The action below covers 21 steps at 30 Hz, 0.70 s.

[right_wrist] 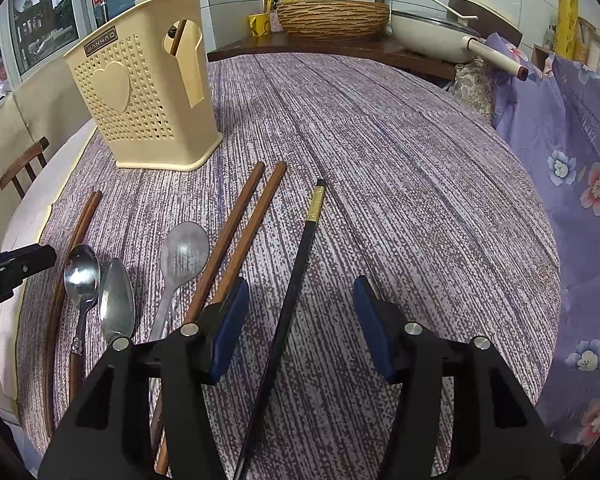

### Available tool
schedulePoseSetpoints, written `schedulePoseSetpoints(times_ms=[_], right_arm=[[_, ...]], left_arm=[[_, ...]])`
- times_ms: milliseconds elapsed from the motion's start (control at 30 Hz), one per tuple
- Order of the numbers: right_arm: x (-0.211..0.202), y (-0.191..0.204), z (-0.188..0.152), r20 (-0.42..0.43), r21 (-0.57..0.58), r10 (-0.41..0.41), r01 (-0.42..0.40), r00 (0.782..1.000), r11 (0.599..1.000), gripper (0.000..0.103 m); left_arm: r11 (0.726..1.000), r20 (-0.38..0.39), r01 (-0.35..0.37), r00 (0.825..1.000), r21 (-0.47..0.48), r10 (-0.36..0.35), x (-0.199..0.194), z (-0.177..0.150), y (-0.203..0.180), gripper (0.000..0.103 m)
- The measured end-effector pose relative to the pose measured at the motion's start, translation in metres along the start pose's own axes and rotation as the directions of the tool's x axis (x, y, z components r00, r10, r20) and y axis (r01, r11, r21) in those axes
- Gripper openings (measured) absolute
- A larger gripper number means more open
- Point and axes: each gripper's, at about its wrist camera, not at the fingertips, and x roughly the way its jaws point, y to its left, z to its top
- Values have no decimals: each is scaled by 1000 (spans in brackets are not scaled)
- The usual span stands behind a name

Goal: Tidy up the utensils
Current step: 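Withdraw both tools from the holder back toward the remaining utensils, then grasp a yellow-tipped black chopstick with the right tool while the left grasps a brown chopstick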

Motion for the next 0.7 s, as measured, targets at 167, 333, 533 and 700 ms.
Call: schedulePoseSetpoints(times_ms=[167,333,533,700], right_arm=[[-2,0,-1,7,3,0,0,1000,1000,55],[-5,1,0,12,1,-5,5,1000,1000,55],[-5,1,-1,10,2,-2,2,1000,1000,55],[-4,1,-1,8,1,-3,3,1000,1000,55]], left_arm=[[1000,-5,-18,1000,17,18,8,6,-5,41],[999,-18,-36,999,28,37,16,11,-7,38],[999,-27,-48,998,21,49,21,14,-3,37],[998,-28,-68,997,10,68,17,12,2,36]])
